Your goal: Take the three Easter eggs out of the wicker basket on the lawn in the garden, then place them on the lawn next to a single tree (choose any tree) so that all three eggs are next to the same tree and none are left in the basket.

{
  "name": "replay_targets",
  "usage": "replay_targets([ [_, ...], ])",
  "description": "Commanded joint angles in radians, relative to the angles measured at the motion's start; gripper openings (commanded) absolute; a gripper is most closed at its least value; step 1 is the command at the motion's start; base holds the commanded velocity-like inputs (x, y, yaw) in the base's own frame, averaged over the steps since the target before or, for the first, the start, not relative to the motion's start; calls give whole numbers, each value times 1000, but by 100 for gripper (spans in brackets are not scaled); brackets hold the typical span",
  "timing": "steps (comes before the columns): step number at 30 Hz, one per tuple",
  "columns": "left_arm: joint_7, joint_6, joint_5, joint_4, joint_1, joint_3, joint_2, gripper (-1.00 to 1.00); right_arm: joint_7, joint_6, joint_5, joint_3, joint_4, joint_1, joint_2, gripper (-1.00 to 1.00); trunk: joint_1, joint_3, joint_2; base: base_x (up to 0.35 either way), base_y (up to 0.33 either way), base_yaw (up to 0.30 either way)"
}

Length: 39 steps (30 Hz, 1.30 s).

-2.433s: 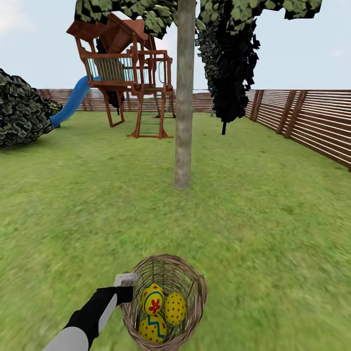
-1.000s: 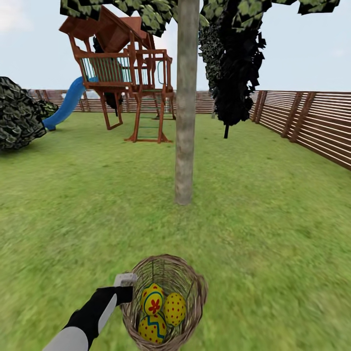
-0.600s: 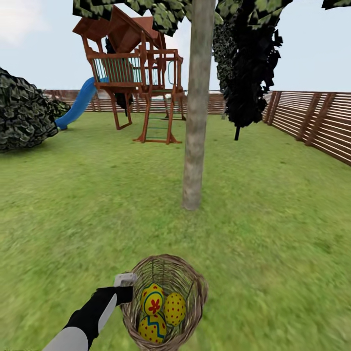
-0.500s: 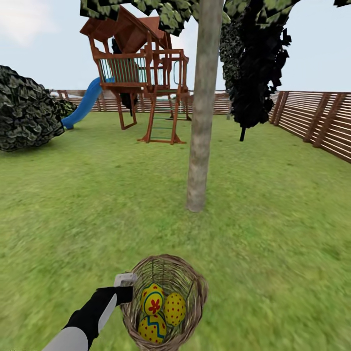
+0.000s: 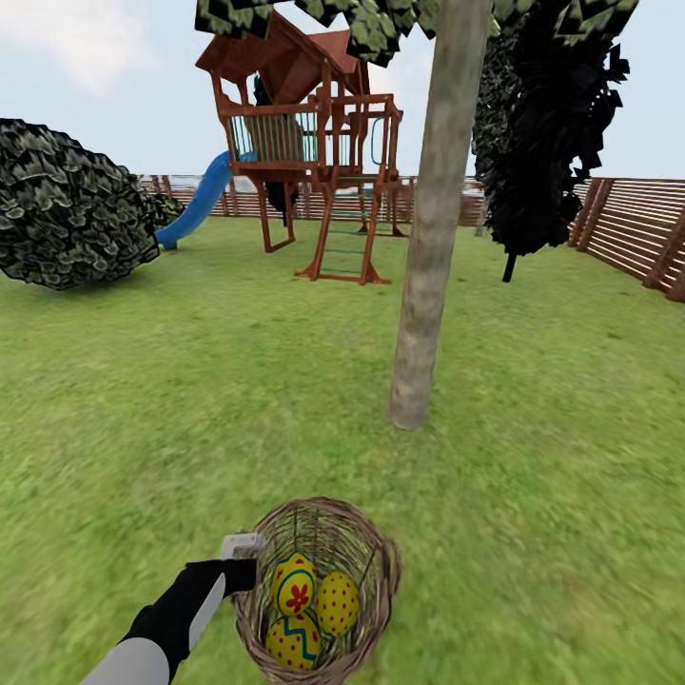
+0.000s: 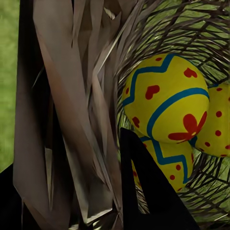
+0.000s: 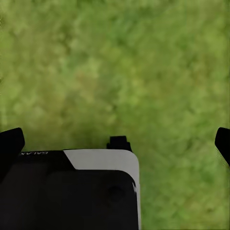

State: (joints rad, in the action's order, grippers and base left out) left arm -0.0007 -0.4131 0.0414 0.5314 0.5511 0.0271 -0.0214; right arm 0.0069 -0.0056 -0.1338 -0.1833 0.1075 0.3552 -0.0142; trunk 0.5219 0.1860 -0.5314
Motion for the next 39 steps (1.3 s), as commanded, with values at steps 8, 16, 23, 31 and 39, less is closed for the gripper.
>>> replay_targets([
  [8,-1,-6,15,1,1,4,-1,-100,2,0,-10,-8,0,1,0,100,1,2,-2,331,0,0],
  [16,-1,-6,15,1,0,4,1,-100,2,0,-10,-8,0,1,0,100,1,2,-2,331,0,0],
  [23,-1,-7,15,1,0,4,1,-100,7,1,-10,-8,0,1,0,100,1,2,-2,333,0,0],
  [31,1,-7,15,1,1,4,0,-100,7,1,-10,-8,0,1,0,100,1,2,-2,338,0,0],
  [39,2,-7,15,1,1,3,0,-100,7,0,-10,-8,0,1,0,100,1,2,-2,328,-7,0],
])
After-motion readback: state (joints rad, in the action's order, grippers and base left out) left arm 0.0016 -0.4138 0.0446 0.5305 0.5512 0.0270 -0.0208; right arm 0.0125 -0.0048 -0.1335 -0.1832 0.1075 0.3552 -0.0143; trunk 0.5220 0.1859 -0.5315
